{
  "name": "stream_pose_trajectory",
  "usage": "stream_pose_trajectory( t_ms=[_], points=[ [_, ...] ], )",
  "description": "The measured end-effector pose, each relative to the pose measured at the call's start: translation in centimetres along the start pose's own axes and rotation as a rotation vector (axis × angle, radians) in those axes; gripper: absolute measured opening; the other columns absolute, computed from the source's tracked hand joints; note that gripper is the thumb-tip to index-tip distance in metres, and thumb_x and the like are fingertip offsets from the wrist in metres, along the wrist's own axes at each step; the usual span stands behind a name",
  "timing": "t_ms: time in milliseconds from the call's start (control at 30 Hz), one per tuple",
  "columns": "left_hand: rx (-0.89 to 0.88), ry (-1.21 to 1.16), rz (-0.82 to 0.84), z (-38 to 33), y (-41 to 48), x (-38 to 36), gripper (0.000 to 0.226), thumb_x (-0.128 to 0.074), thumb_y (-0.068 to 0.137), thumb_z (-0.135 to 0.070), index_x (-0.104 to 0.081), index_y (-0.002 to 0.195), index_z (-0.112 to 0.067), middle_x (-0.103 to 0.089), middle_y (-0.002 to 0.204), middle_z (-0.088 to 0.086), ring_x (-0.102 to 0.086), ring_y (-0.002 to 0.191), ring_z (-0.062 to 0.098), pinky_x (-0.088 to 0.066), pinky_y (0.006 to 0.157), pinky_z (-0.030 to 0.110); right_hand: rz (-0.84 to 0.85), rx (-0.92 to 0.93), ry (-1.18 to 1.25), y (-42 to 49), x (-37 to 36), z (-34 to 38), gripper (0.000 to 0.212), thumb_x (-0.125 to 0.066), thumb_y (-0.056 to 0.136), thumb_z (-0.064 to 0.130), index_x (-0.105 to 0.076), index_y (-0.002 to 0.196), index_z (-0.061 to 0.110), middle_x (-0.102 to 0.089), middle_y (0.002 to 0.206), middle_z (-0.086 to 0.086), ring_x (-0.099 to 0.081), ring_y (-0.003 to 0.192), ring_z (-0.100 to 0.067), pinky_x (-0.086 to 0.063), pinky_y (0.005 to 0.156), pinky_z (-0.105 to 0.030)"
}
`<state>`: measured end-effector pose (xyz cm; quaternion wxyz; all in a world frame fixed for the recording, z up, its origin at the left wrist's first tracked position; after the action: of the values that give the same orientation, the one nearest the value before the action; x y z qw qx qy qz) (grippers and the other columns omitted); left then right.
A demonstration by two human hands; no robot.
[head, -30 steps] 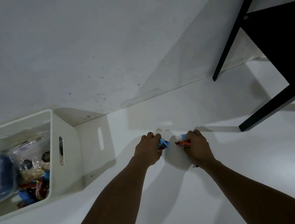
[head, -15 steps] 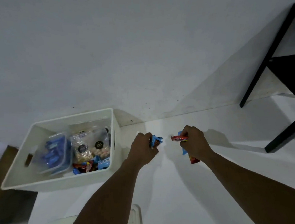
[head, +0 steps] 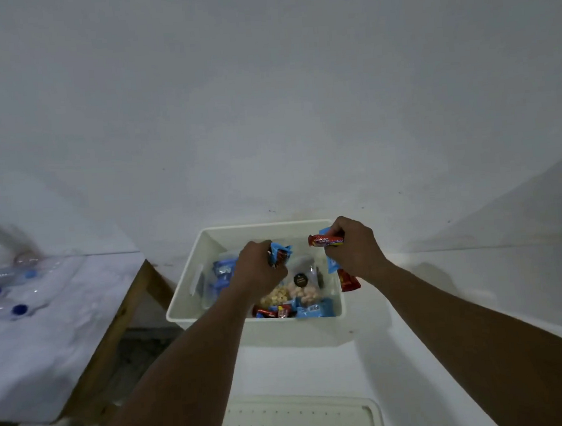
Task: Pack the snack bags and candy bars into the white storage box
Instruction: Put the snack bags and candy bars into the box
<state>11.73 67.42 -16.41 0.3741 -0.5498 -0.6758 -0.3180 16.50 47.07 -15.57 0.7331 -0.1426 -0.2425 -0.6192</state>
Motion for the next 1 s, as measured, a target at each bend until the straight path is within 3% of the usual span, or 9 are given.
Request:
stream_pose_trajectory(
  t_ms=[133, 300, 433, 533, 667, 867, 1000],
  points=[
    [-0.004, -0.048, 0.068, 3.7, 0.2, 0.8, 0.019, -0.077, 0.069, -0.014, -0.067, 0.086, -0.013, -0.066, 0.076, 0.002, -0.064, 0.071, 0.018, -0.043, 0.056, 0.021, 0.014, 0.002, -0.021, 0.7, -5.0, 1.5, 0.023, -0.071, 0.075, 0.0, -0.059, 0.083, 0.018, -0.06, 0.089, 0.001, -0.052, 0.073, -0.006, -0.035, 0.055, -0.008],
    [0.0, -0.09, 0.215, 6.7, 1.4, -1.1, 0.022, -0.079, 0.076, -0.018, -0.069, 0.096, -0.015, -0.074, 0.09, 0.005, -0.072, 0.083, 0.016, -0.061, 0.078, 0.034, 0.017, -0.101, -0.037, 1.2, -8.4, 0.2, 0.022, -0.071, 0.076, 0.002, -0.06, 0.082, 0.02, -0.063, 0.085, 0.0, -0.057, 0.069, -0.008, -0.04, 0.053, -0.018],
    [-0.029, -0.102, 0.303, 7.8, 2.5, -2.7, 0.024, -0.08, 0.079, -0.021, -0.07, 0.099, -0.012, -0.074, 0.094, 0.006, -0.07, 0.086, 0.016, -0.059, 0.079, 0.03, 0.012, -0.178, -0.065, 1.3, -9.1, -1.0, 0.026, -0.072, 0.076, 0.004, -0.058, 0.078, 0.025, -0.065, 0.085, -0.002, -0.061, 0.069, -0.014, -0.045, 0.056, -0.023],
    [-0.054, -0.099, 0.344, 7.9, 2.9, -3.1, 0.021, -0.078, 0.081, -0.019, -0.069, 0.098, -0.01, -0.069, 0.086, 0.002, -0.066, 0.081, 0.015, -0.05, 0.065, 0.018, 0.002, -0.197, -0.115, 1.1, -9.0, -1.5, 0.019, -0.073, 0.076, 0.007, -0.062, 0.083, 0.02, -0.066, 0.088, -0.003, -0.061, 0.073, -0.015, -0.045, 0.058, -0.024],
    [-0.067, -0.103, 0.378, 7.9, 2.9, -3.5, 0.013, -0.076, 0.081, -0.02, -0.068, 0.089, -0.013, -0.067, 0.08, 0.001, -0.063, 0.071, 0.011, -0.045, 0.06, 0.016, -0.007, -0.214, -0.155, 0.9, -8.8, -1.3, 0.017, -0.072, 0.076, 0.01, -0.062, 0.083, 0.023, -0.064, 0.088, 0.001, -0.06, 0.077, -0.015, -0.045, 0.064, -0.027],
    [-0.073, -0.112, 0.375, 8.4, 2.6, -3.0, 0.023, -0.076, 0.08, -0.019, -0.068, 0.099, -0.008, -0.071, 0.088, 0.008, -0.069, 0.084, 0.021, -0.055, 0.073, 0.028, 0.003, -0.23, -0.174, 0.1, -8.9, -0.9, 0.015, -0.072, 0.075, 0.018, -0.063, 0.086, 0.022, -0.068, 0.092, -0.004, -0.06, 0.075, -0.017, -0.043, 0.061, -0.027],
    [-0.059, -0.152, 0.364, 8.8, 2.1, -2.7, 0.036, -0.08, 0.078, -0.019, -0.066, 0.11, -0.01, -0.072, 0.101, 0.009, -0.069, 0.087, 0.017, -0.054, 0.07, 0.021, 0.048, -0.214, -0.164, -0.4, -9.3, -0.4, 0.019, -0.073, 0.079, 0.022, -0.068, 0.096, 0.015, -0.067, 0.09, -0.005, -0.059, 0.074, -0.015, -0.042, 0.06, -0.025]
  ],
)
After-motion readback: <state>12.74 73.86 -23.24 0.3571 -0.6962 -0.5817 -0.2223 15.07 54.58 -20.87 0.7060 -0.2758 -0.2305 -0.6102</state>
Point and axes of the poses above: each hand's wrist, its own y-axis towards the middle knuckle, its own x-axis out of the back of the hand, z = x × y, the point moved 6 cm from there along y, towards the middle knuckle
